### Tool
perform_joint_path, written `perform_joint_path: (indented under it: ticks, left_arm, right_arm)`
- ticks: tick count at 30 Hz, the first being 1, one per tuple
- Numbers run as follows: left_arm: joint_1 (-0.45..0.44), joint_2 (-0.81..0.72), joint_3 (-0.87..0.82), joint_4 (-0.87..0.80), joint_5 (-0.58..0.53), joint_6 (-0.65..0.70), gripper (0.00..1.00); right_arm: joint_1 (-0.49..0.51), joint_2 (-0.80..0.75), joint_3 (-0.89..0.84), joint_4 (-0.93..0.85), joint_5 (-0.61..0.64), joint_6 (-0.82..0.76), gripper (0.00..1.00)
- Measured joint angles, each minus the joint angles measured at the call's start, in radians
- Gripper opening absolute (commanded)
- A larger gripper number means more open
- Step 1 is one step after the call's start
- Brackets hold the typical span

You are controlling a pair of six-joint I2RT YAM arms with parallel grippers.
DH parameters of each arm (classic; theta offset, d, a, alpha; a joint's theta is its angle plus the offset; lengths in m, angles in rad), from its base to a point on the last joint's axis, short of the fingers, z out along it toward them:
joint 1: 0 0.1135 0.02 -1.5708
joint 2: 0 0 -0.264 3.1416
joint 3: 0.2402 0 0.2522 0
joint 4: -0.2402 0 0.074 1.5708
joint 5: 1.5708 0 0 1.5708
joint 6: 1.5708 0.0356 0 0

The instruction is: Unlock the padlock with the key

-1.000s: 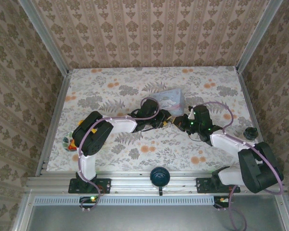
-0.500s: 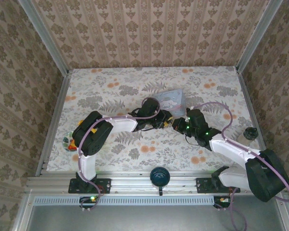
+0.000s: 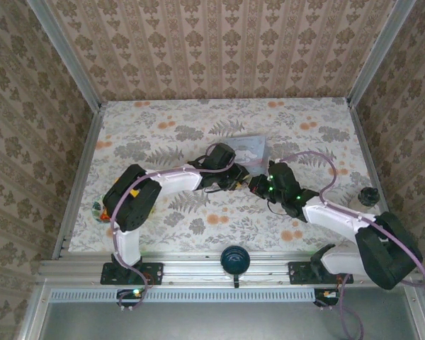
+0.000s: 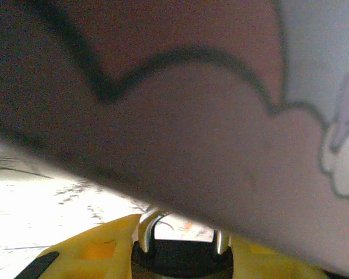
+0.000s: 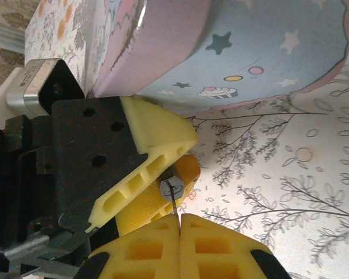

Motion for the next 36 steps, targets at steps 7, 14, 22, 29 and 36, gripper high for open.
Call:
perform_joint_path:
  ticks: [7, 14, 22, 29, 36]
  left_arm:
    - [0.0, -0.009, 0.002, -0.069, -0.106, 0.006, 0.23]
    - [0.0, 0.032, 0.063, -0.098, -0.127, 0.0, 0.24]
    - [-0.001, 0.082, 0.163, -0.175, -0.064, 0.035, 0.24]
    - [0.0, 0.13, 0.269, -0.317, -0.014, 0.154, 0.24]
    - [0.002, 0.157, 0.335, -0.428, 0.005, 0.247, 0.25]
  right_arm:
    - [-0.031, 0.117, 0.0, 0.134, -0.11, 0.042, 0.0]
    - [-0.049, 0.141, -0.043, 0.243, -0.118, 0.076, 0.0]
    - [-0.033, 0.088, -0.158, 0.389, -0.034, 0.12, 0.0]
    - [-0.008, 0.078, -0.194, 0.428, 0.025, 0.145, 0.0]
    - [0.057, 0.078, -0.21, 0.451, 0.107, 0.182, 0.0]
